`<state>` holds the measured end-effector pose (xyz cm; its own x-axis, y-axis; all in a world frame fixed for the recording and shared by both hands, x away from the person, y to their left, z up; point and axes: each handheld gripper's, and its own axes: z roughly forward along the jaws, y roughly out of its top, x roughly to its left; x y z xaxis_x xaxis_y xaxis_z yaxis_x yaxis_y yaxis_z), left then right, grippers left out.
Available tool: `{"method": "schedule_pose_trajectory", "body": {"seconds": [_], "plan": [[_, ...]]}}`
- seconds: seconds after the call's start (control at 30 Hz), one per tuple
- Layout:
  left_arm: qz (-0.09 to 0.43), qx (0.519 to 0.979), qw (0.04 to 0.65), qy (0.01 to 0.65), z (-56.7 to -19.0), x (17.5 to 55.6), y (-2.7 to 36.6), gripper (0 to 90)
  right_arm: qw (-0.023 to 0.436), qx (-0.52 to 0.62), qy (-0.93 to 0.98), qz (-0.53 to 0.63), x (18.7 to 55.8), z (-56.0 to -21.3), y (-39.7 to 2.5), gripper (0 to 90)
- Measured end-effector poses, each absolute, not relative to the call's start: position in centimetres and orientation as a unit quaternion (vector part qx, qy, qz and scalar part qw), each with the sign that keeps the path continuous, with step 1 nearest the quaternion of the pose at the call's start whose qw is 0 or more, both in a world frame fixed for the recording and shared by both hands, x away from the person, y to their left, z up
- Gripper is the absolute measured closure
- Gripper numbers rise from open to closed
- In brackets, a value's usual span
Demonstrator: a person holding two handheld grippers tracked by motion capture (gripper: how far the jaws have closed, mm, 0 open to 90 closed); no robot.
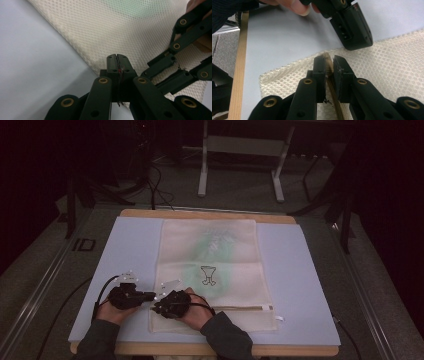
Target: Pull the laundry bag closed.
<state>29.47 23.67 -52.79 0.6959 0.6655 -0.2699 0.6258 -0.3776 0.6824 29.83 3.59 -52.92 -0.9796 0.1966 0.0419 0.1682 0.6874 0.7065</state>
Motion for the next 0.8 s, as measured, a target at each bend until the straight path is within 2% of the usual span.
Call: {"method": "schedule_pose_trajectory", "body": {"seconds": [0.57, 0.8], "plan": [[0.002, 0.838, 0.377, 0.395, -53.37, 29.69, 23.18, 89.6, 0.012, 0.1, 0.923, 0.372, 30.01, -53.12, 3.95, 79.6], [0.015, 0.847, 0.367, 0.385, -53.22, 29.29, 22.94, 89.8, 0.026, 0.09, 0.925, 0.367, 29.76, -53.1, 4.18, 81.5]]}}
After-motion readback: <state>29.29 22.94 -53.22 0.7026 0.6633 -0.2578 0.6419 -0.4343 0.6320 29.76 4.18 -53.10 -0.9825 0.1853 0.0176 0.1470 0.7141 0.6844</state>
